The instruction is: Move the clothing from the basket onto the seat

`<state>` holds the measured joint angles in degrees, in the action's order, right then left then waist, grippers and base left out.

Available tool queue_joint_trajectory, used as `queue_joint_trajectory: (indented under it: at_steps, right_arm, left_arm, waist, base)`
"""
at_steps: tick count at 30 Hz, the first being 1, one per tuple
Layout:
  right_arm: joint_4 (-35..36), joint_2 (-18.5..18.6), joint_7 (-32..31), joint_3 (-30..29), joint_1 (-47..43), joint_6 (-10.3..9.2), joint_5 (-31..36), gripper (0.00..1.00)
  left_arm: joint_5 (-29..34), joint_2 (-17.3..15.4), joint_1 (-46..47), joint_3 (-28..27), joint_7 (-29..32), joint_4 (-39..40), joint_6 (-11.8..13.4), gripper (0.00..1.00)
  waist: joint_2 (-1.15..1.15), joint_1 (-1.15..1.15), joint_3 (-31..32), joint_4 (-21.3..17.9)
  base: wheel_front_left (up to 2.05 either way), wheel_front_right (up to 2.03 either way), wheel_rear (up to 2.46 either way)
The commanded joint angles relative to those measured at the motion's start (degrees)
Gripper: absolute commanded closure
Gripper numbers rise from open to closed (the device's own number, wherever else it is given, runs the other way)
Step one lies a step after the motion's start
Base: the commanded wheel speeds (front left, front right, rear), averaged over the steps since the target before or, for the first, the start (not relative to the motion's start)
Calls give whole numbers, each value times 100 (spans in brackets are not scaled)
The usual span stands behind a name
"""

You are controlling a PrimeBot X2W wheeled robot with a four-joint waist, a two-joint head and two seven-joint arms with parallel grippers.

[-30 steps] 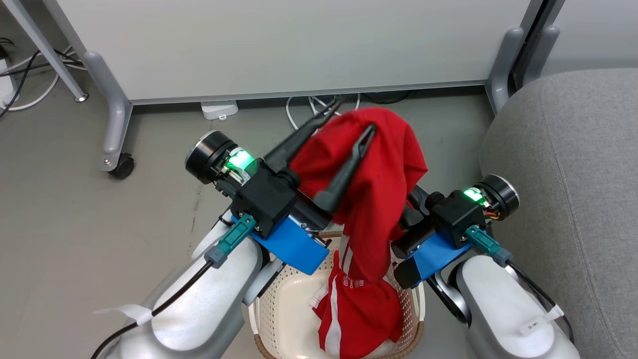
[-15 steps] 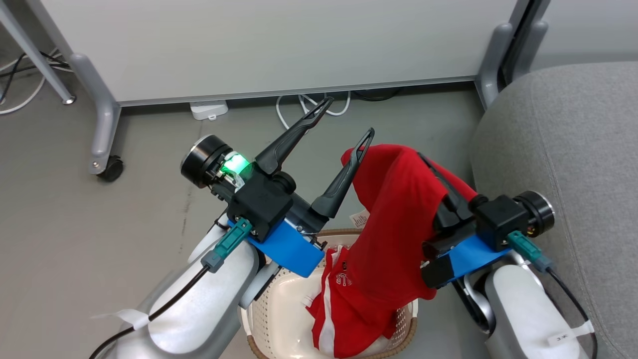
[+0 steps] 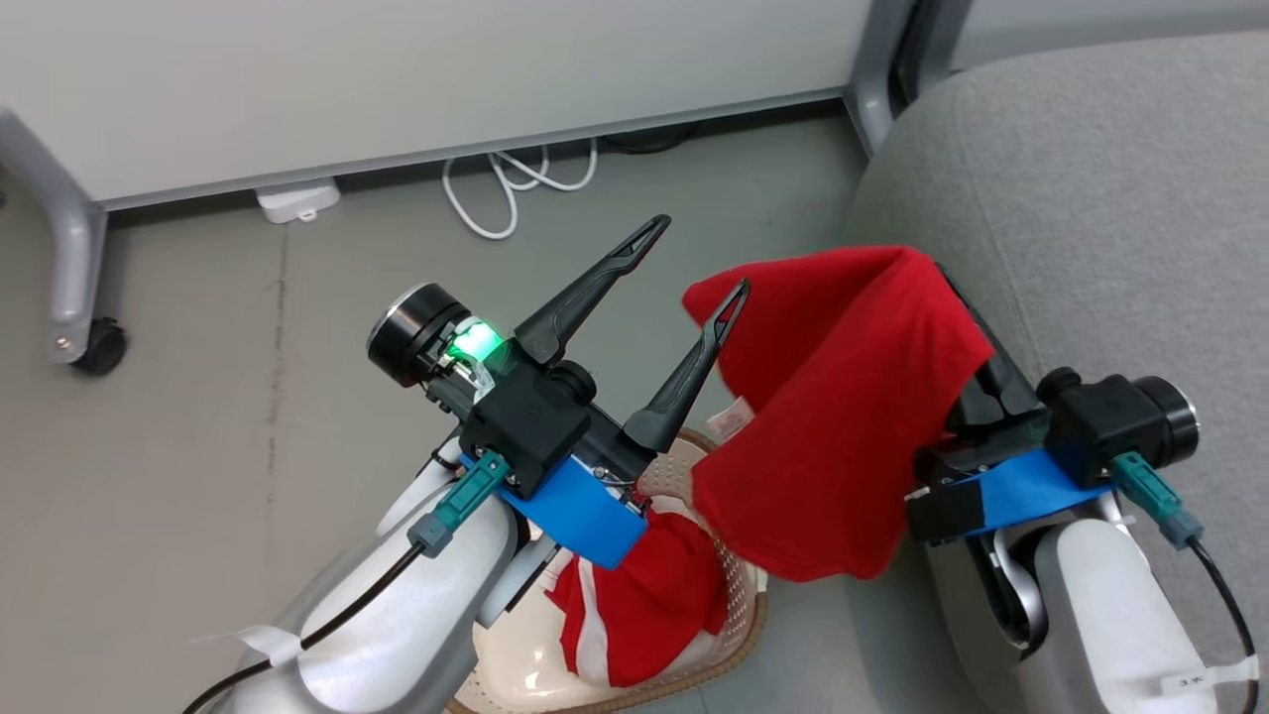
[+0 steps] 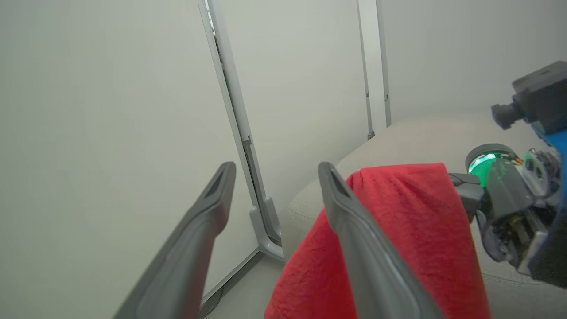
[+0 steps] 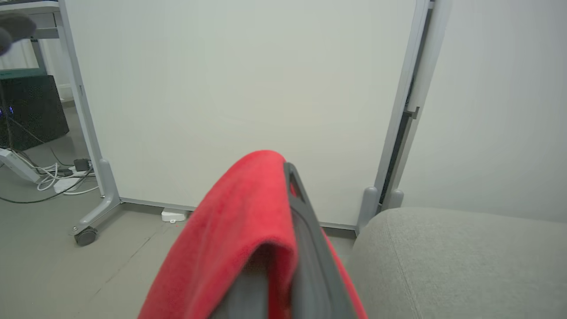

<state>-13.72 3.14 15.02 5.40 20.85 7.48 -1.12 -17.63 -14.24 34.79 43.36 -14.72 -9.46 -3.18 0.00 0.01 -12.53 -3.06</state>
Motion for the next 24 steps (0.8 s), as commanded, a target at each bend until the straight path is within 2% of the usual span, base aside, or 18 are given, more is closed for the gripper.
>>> queue_joint_trajectory:
  at_steps: [1, 16, 24]
  right_arm:
    - [69, -17, 24, -64, -73, 3, 14, 100]
    - [396, -28, 24, -519, -370, 3, -271, 100]
    - [479, -28, 24, -549, -439, 3, -363, 100]
  left_arm:
    - [29, -29, 94, 1, -10, -1, -14, 0]
    - [62, -70, 269, 182, 36, -87, -81, 0]
    - [56, -78, 327, 254, 49, -129, -80, 0]
  waist:
    - [0, -1, -113, -159]
    - [0, -1, -436, -974]
    - [0, -1, -505, -1202]
  base:
    - [0, 0, 0]
    - [0, 0, 0]
    - [0, 0, 0]
